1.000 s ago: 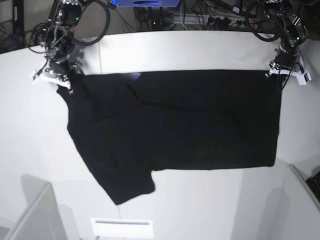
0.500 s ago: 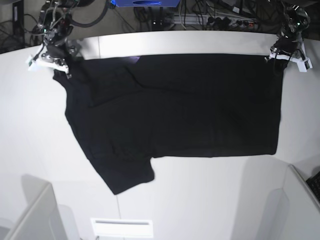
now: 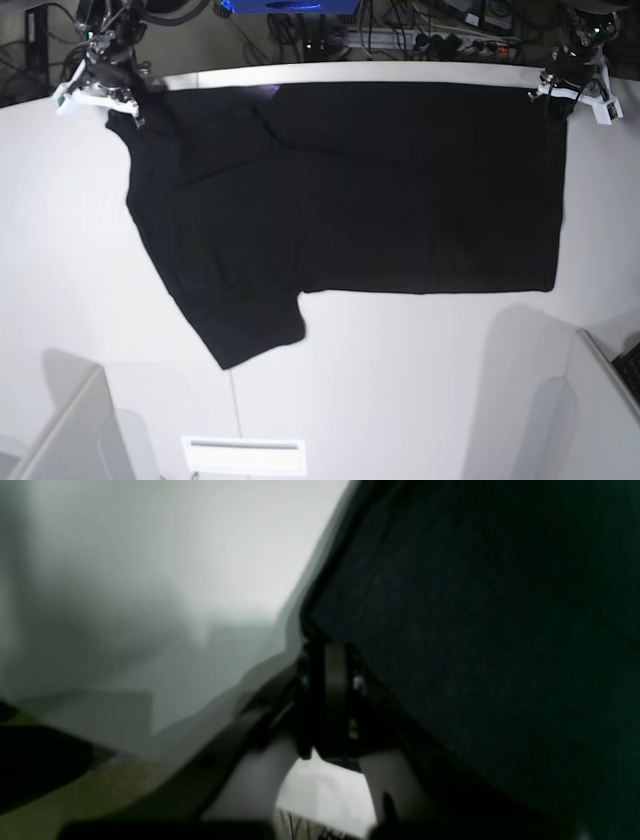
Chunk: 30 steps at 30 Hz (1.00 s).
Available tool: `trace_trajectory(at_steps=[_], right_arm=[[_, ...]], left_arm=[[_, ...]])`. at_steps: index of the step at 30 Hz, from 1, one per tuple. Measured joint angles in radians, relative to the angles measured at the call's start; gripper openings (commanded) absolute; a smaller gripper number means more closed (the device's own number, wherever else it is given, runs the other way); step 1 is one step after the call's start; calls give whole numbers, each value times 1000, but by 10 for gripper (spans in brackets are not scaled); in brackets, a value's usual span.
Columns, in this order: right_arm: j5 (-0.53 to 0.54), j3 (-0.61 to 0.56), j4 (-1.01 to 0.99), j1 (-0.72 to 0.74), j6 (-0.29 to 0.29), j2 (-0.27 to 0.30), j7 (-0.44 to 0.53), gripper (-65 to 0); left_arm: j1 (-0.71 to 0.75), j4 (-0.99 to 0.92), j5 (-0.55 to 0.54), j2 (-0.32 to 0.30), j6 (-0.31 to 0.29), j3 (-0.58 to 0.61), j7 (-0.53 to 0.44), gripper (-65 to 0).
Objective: Fold the T-shirt properly
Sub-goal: 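Drag the shirt toward the robot with both grippers, then release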
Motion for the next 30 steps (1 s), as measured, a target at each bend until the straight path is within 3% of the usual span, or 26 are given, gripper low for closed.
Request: trace_trajectory(at_steps=[23,24,28,30], right_arm=[[-1,-2,0,-26,0,0,0,-650],[-1,-2,0,-26,0,0,0,-635],[-2,-2,0,-28,0,0,1,-411],[-2,-2,0,-29,-1,0,1,-335]], left_arm=[[39,45,-2,0,0,0,8,-650],[41,50,-2,0,0,0,8,-650],[41,51,-2,0,0,0,8,-632],[41,51,0,0,0,0,7,-510]])
